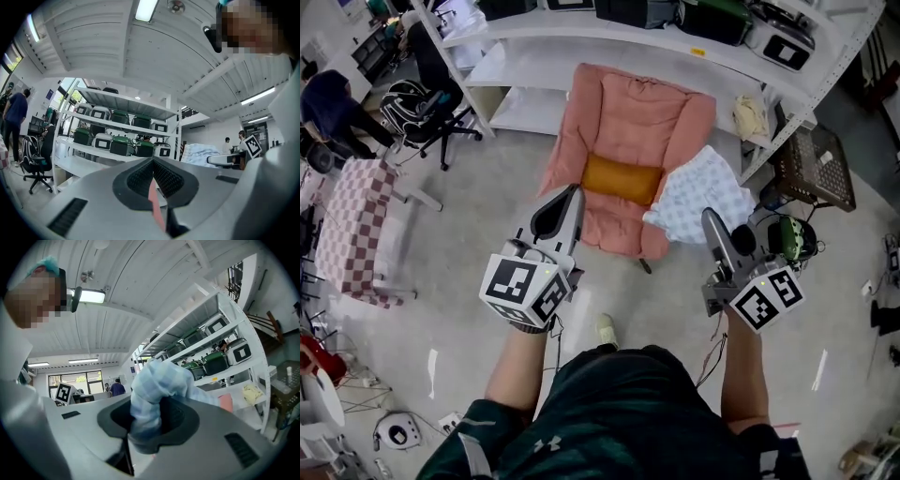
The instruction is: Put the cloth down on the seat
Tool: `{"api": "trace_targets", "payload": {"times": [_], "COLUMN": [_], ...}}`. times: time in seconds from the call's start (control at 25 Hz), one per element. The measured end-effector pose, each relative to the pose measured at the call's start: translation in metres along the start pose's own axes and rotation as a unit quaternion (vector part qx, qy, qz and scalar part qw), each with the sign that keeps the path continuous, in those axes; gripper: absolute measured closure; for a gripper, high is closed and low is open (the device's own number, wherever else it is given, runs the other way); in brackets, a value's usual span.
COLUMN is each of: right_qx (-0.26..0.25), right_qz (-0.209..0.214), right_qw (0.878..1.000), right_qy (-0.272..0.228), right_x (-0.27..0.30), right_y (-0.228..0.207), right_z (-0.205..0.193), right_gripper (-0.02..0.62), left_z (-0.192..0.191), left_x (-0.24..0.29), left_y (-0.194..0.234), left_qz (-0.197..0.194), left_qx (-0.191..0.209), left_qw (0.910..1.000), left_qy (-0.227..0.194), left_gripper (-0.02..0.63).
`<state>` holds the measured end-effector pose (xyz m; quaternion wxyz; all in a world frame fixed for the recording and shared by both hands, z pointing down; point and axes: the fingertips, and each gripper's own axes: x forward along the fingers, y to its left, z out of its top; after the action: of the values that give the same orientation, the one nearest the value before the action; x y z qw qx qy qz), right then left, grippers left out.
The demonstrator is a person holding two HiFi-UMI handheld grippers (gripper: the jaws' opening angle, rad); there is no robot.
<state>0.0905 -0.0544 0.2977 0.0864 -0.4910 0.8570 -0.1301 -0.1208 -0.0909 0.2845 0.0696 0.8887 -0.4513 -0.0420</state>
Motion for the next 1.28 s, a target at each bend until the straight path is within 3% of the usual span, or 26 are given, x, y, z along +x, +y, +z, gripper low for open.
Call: {"api": "trace_targets", "payload": {"times": [0.56, 0.96, 1.28], "right_qx": [0.009, 0.027, 0.039], "right_qz": [0.015, 0.043, 0.052], "right_qw": [1.0, 0.998, 0.994], "right_qy": [0.02, 0.048, 0.09], "right_x": [0.1, 0.188, 0.261], "right_y": [-0.017, -0.074, -0.146], "right_z": [-0.014, -0.032, -0.059], "right_gripper": [0.483, 0.482, 0.483], "left_z": [-0.006, -0.021, -0.053], "left_x": [0.043, 0.112, 0.196], "left_y": [0.081, 0.129, 0.162], "left_qz": [0.016, 0.042, 0.049], "left_qx": [0.0, 0.005, 0.0], "left_qw": [0.9998, 0.9991, 0.9986], "left_qy": [0.008, 0.007, 0.017], "left_gripper": [0.6, 0.6, 0.6]}}
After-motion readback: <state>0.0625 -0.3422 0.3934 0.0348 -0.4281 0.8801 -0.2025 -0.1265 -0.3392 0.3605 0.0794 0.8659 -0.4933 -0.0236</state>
